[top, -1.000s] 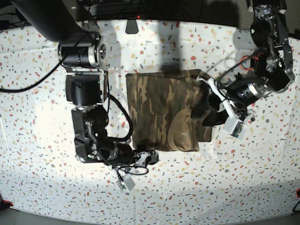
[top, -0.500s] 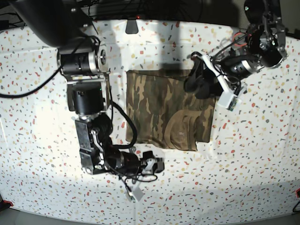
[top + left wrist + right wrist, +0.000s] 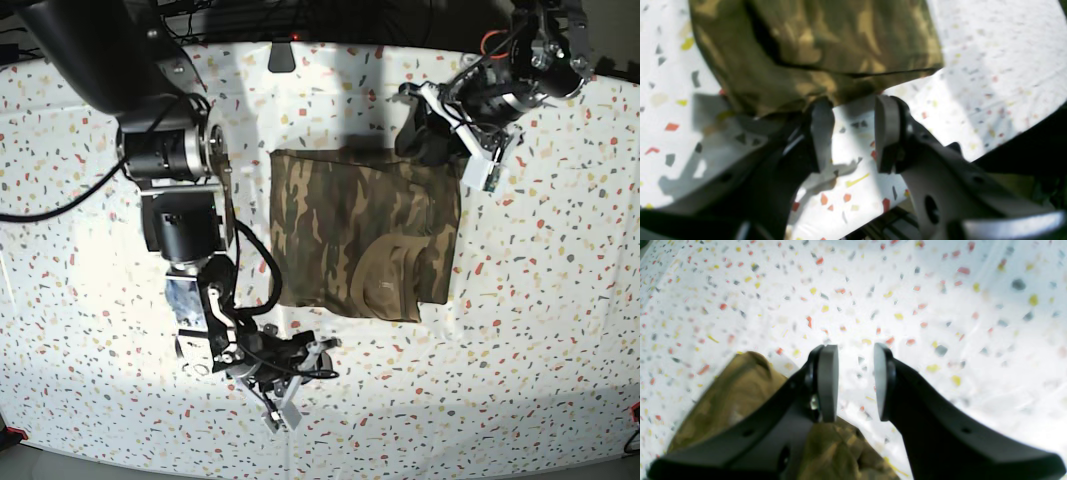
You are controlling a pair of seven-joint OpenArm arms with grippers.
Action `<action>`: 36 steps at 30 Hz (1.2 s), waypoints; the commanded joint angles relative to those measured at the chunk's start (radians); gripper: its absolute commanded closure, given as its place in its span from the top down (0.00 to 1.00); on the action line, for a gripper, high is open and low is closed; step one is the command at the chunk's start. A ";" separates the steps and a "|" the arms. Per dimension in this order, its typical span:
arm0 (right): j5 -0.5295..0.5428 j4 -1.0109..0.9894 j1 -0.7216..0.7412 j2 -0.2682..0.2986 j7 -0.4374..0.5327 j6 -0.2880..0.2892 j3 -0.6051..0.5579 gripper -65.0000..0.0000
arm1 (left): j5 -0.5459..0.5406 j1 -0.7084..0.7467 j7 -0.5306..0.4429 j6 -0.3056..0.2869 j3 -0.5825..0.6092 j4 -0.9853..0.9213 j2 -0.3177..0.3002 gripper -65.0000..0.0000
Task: Fold the T-shirt properly
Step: 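Release the folded shirt and lift both grippers, then grip the folded bundle sides with both grippers and square it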
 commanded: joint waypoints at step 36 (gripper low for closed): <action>0.804 0.601 -0.603 0.350 -0.496 0.009 0.002 0.29 | 0.137 -0.272 -0.108 0.050 -0.001 -0.335 0.020 0.33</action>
